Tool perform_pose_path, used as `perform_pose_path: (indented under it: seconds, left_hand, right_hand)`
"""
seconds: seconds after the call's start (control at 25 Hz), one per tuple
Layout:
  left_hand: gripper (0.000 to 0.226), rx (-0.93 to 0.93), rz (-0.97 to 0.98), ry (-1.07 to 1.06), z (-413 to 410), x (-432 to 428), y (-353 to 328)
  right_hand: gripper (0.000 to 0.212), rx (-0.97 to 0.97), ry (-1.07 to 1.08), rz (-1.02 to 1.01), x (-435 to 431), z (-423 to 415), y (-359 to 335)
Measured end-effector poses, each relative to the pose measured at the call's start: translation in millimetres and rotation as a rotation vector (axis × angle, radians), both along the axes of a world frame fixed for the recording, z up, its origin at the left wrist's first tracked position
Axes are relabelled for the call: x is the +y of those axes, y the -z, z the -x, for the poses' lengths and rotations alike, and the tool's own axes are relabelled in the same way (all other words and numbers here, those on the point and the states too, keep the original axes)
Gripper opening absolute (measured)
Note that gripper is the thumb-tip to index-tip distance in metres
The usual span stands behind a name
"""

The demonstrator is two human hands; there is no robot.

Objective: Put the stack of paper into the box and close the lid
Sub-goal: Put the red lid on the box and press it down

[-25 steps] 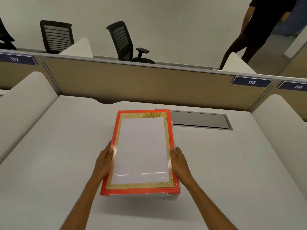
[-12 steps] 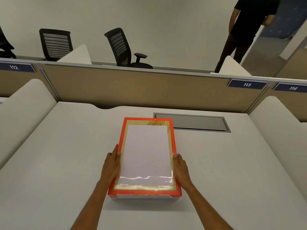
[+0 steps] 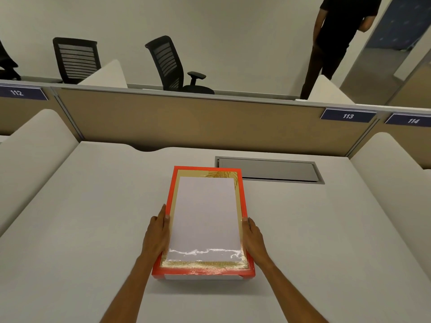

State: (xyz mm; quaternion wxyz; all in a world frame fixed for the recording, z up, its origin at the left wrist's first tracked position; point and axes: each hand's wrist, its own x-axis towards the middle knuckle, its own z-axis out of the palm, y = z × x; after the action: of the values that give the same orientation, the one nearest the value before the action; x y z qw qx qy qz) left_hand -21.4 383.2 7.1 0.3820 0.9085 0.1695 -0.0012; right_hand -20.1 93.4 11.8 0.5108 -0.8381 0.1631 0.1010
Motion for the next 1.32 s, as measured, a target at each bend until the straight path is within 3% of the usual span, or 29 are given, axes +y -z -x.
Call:
perform_pose_path:
  seconds: [0.08,0.16,0.24,0.4,0.72,1.32]
  left_hand:
    - [0.066,0.025,-0.019,0.018,0.3,0.7,0.1]
    - [0.066,0.053,-0.133,0.042,1.4,-2.4,-4.5]
    - [0.067,-0.024,-0.307,0.027,0.5,-8.1,-10.8]
    - [0.067,-0.199,-0.418,0.134,-11.4,-26.0,-24.0]
    - [0.091,-0.135,-0.443,0.377,-26.4,-36.5,-2.9]
    - [0.09,-0.105,-0.508,0.395,-34.1,-34.4,16.4]
  right_hand:
    - [0.074,0.023,-0.01,0.03,2.0,1.2,-8.5]
    - [0.063,0.034,-0.029,0.202,4.8,-1.2,-8.5]
    - [0.07,-0.078,-0.045,0.407,12.5,-2.4,-12.1]
    - [0.094,-0.322,-0.226,0.509,33.3,-11.4,-22.0]
    - [0.098,-0.276,-0.385,0.677,48.0,-28.1,-3.3]
    - [0.091,-0.299,-0.42,0.791,41.7,-35.7,18.8]
